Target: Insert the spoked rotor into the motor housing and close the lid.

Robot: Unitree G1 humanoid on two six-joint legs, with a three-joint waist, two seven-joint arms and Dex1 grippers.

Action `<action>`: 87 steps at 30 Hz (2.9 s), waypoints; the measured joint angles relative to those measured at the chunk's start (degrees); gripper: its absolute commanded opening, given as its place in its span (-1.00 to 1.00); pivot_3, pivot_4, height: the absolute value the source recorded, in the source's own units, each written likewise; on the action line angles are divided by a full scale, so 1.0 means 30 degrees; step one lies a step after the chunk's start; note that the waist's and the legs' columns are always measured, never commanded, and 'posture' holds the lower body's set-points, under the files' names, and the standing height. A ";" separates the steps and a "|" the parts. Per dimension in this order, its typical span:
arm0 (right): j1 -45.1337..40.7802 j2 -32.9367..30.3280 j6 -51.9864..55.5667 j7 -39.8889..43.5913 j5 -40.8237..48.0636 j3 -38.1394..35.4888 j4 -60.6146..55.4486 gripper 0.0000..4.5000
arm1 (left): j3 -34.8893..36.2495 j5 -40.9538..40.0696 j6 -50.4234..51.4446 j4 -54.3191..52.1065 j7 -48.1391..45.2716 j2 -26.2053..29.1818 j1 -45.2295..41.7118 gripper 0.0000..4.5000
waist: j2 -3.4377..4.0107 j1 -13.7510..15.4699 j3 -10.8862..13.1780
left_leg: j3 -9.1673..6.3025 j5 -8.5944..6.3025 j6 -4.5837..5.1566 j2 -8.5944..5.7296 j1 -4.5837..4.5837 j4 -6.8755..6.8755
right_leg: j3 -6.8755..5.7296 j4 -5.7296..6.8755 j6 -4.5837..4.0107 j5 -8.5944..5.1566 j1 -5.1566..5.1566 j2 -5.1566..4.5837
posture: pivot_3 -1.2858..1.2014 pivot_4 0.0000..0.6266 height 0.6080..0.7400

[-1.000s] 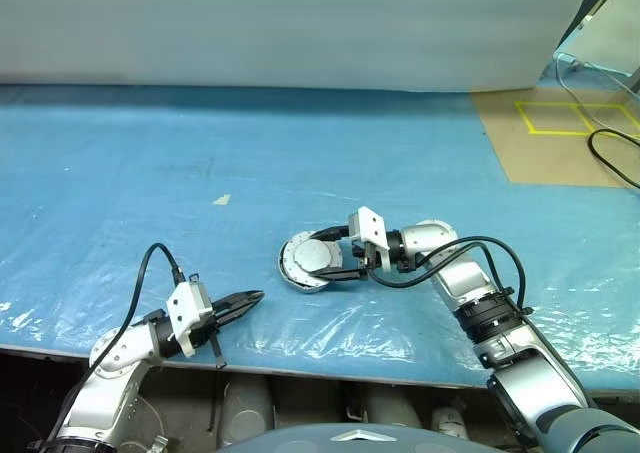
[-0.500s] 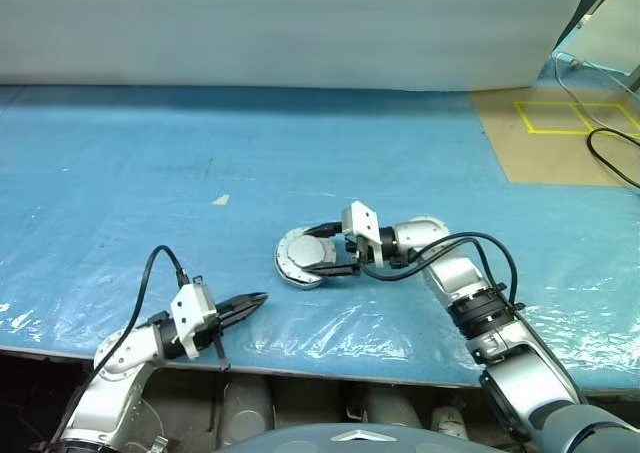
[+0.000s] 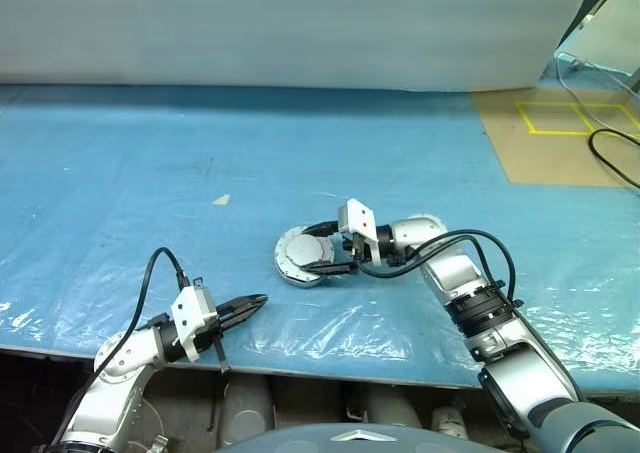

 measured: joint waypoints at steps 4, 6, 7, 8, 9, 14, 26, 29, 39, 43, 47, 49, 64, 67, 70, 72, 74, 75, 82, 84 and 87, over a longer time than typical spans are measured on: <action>0.0062 0.0087 -0.0778 -0.0010 -0.0181 0.0139 0.0152 0.30 | 0.0003 -0.0008 0.0180 -0.0174 0.0271 0.0000 -0.0019 -1.00 | -0.0001 -0.0016 -0.0001 | -0.0001 -0.0001 0.0001 0.0002 0.0013 0.0000 | 0.0004 0.0003 0.0000 0.0000 0.0005 0.0001 | 0.03 -0.52 1.00; 0.0059 0.0153 -0.0920 -0.0024 -0.0203 0.0179 0.0217 0.30 | 0.0009 -0.0014 0.0272 -0.0345 0.0395 0.0001 -0.0035 -1.00 | -0.0001 -0.0040 -0.0001 | -0.0002 -0.0001 0.0001 0.0003 0.0015 -0.0001 | 0.0006 0.0004 0.0000 0.0000 0.0005 0.0001 | 0.03 -0.52 1.00; 0.0055 0.0201 -0.0956 -0.0045 -0.0202 0.0179 0.0287 0.30 | 0.0022 -0.0029 0.0303 -0.0504 0.0441 0.0003 -0.0039 -1.00 | -0.0002 -0.0043 -0.0001 | -0.0002 -0.0001 0.0001 0.0003 0.0014 -0.0002 | 0.0006 0.0003 0.0000 0.0000 0.0005 0.0001 | 0.03 -0.52 1.00; 0.0046 0.0286 -0.0946 -0.0073 -0.0200 0.0171 0.0361 0.30 | 0.0042 -0.0051 0.0385 -0.0656 0.0526 0.0004 -0.0054 -1.00 | -0.0001 -0.0048 -0.0001 | -0.0001 -0.0001 0.0001 0.0003 0.0016 -0.0002 | 0.0007 0.0003 0.0000 0.0000 0.0005 0.0002 | 0.03 -0.52 1.00; 0.0037 0.0398 -0.0884 -0.0098 -0.0184 0.0152 0.0386 0.30 | 0.0065 -0.0065 0.0459 -0.0725 0.0642 0.0006 -0.0071 -1.00 | -0.0002 -0.0072 -0.0001 | -0.0001 -0.0001 0.0001 0.0003 0.0018 -0.0004 | 0.0008 0.0006 0.0000 0.0000 0.0005 0.0003 | 0.03 -0.52 1.00; -0.0035 0.0718 -0.0413 -0.0144 -0.0119 0.0096 0.0523 0.30 | 0.0075 -0.0073 0.0893 -0.1442 0.1068 0.0024 0.0103 -1.00 | -0.0002 -0.0217 -0.0001 | -0.0003 -0.0001 0.0002 0.0003 0.0016 -0.0002 | 0.0008 0.0008 0.0000 0.0000 0.0005 0.0002 | 0.03 -0.52 1.00; -0.0131 0.0767 -0.1153 -0.0087 -0.0164 0.0167 0.1371 0.30 | 0.0361 -0.0405 0.2933 -0.3904 0.2055 0.0666 0.0290 -1.00 | -0.0002 -0.0381 -0.0002 | -0.0003 -0.0001 0.0003 0.0000 0.0053 -0.0001 | 0.0008 0.0004 -0.0001 0.0000 0.0043 0.0000 | 0.03 -0.52 1.00; -0.0193 0.0769 -0.1152 -0.0082 -0.0149 0.0182 0.1543 0.30 | 0.0541 -0.0612 0.3777 -0.4721 0.2402 0.0910 0.0211 -1.00 | 0.0002 -0.0378 -0.0004 | -0.0002 -0.0002 0.0003 -0.0002 0.0090 -0.0002 | 0.0012 0.0002 0.0000 -0.0001 0.0083 -0.0002 | 0.03 -0.52 1.00; -0.0355 0.0742 -0.0992 -0.0076 -0.0144 0.0303 0.1707 0.30 | 0.0540 -0.0667 0.4273 -0.5258 0.2694 0.0964 0.0810 -1.00 | 0.0003 -0.0378 -0.0011 | -0.0009 -0.0003 0.0003 -0.0003 0.0163 -0.0009 | 0.0027 -0.0009 0.0002 -0.0003 0.0148 -0.0002 | 0.03 -0.52 1.00; -0.0353 0.0730 -0.0793 -0.0081 -0.0040 0.0253 0.1650 0.30 | 0.0528 -0.0435 0.3789 -0.5038 0.2667 0.0909 0.1104 -1.00 | 0.0004 -0.0357 -0.0010 | -0.0011 -0.0004 0.0003 -0.0002 0.0162 -0.0022 | 0.0027 -0.0018 0.0003 -0.0004 0.0144 -0.0001 | 0.03 -0.52 1.00; -0.0294 0.0705 -0.0877 -0.0045 -0.0006 0.0260 0.1628 0.30 | 0.0528 -0.0303 0.3257 -0.4599 0.2624 0.0836 0.1154 -1.00 | 0.0004 -0.0357 -0.0011 | -0.0010 -0.0004 0.0003 -0.0003 0.0161 -0.0034 | 0.0027 -0.0035 0.0004 -0.0004 0.0145 -0.0001 | 0.03 -0.52 1.00; -0.0239 0.0700 -0.0993 -0.0061 -0.0013 0.0272 0.1627 0.30 | 0.0533 -0.0285 0.3092 -0.4252 0.2617 0.0835 0.1139 -1.00 | 0.0004 -0.0359 -0.0011 | -0.0011 -0.0004 0.0002 -0.0003 0.0160 -0.0036 | 0.0028 -0.0038 0.0003 -0.0004 0.0144 -0.0002 | 0.03 -0.52 1.00; -0.0173 0.0683 -0.1515 -0.0178 -0.0064 0.0460 0.2023 0.30 | 0.1220 -0.0420 0.3154 -0.2447 0.2848 0.0778 -0.1837 -1.00 | 0.0004 -0.0334 -0.0030 | -0.0017 -0.0005 0.0002 -0.0007 0.0274 -0.0058 | 0.0050 -0.0052 0.0008 -0.0007 0.0239 -0.0006 | 0.03 -0.52 1.00; -0.0135 0.0682 -0.1514 -0.0184 -0.0063 0.0444 0.1985 0.30 | 0.1084 -0.0553 0.3691 -0.2449 0.2694 0.0765 -0.2320 -1.00 | 0.0003 -0.0327 -0.0032 | -0.0014 -0.0005 0.0001 -0.0007 0.0272 -0.0068 | 0.0051 -0.0054 0.0007 -0.0007 0.0232 -0.0005 | 0.03 -0.52 1.00; -0.0125 0.0665 -0.1509 -0.0214 -0.0063 0.0434 0.1977 0.30 | 0.0651 -0.0612 0.4237 -0.2460 0.2612 0.0658 -0.2917 -1.00 | 0.0005 -0.0312 -0.0033 | -0.0013 -0.0005 0.0002 -0.0009 0.0273 -0.0065 | 0.0051 -0.0054 0.0007 -0.0007 0.0236 -0.0006 | 0.03 -0.52 1.00; -0.0124 0.0665 -0.1507 -0.0249 -0.0062 0.0425 0.1969 0.30 | 0.0444 -0.0588 0.4382 -0.2424 0.2516 0.0642 -0.3049 -1.00 | 0.0006 -0.0308 -0.0033 | -0.0015 -0.0005 0.0001 -0.0008 0.0273 -0.0069 | 0.0053 -0.0055 0.0007 -0.0007 0.0232 -0.0006 | 0.03 -0.52 1.00; -0.0120 0.0642 -0.1504 -0.0264 -0.0062 0.0406 0.1969 0.30 | 0.0217 -0.0295 0.4370 -0.2058 0.2433 0.0564 -0.3433 -1.00 | 0.0008 -0.0289 -0.0033 | -0.0015 -0.0005 0.0002 -0.0008 0.0273 -0.0072 | 0.0052 -0.0057 0.0007 -0.0007 0.0233 -0.0005 | 0.03 -0.52 1.00; -0.0120 0.0634 -0.1501 -0.0282 -0.0063 0.0397 0.1972 0.30 | 0.0038 -0.0136 0.4370 -0.1794 0.2444 0.0447 -0.3754 -1.00 | 0.0011 -0.0272 -0.0035 | -0.0014 -0.0005 0.0002 -0.0008 0.0273 -0.0070 | 0.0052 -0.0057 0.0008 -0.0007 0.0236 -0.0007 | 0.03 -0.52 1.00; -0.0121 0.0636 -0.1503 -0.0349 -0.0057 0.0393 0.1939 0.30 | -0.0345 -0.0375 0.5687 -0.1431 0.1791 0.0411 -0.4689 -0.73 | 0.0011 -0.0306 -0.0042 | -0.0015 -0.0004 0.0001 -0.0009 0.0279 -0.0093 | 0.0054 -0.0071 0.0008 -0.0007 0.0231 -0.0006 | 0.03 -0.52 1.00; -0.0119 0.0635 -0.1503 -0.0349 -0.0057 0.0390 0.1939 0.30 | -0.0357 -0.0409 0.5969 -0.1406 0.1601 0.0414 -0.4700 -0.47 | 0.0011 -0.0307 -0.0042 | -0.0016 -0.0004 0.0001 -0.0008 0.0280 -0.0097 | 0.0054 -0.0086 0.0008 -0.0008 0.0238 -0.0007 | 0.03 -0.52 1.00; -0.0119 0.0634 -0.1503 -0.0350 -0.0057 0.0387 0.1941 0.30 | -0.0358 -0.0285 0.6050 -0.1402 0.1795 0.0232 -0.4866 0.00 | 0.0010 -0.0306 -0.0042 | -0.0018 -0.0005 0.0002 -0.0008 0.0280 -0.0102 | 0.0053 -0.0091 0.0009 -0.0008 0.0241 -0.0007 | 0.03 -0.52 1.00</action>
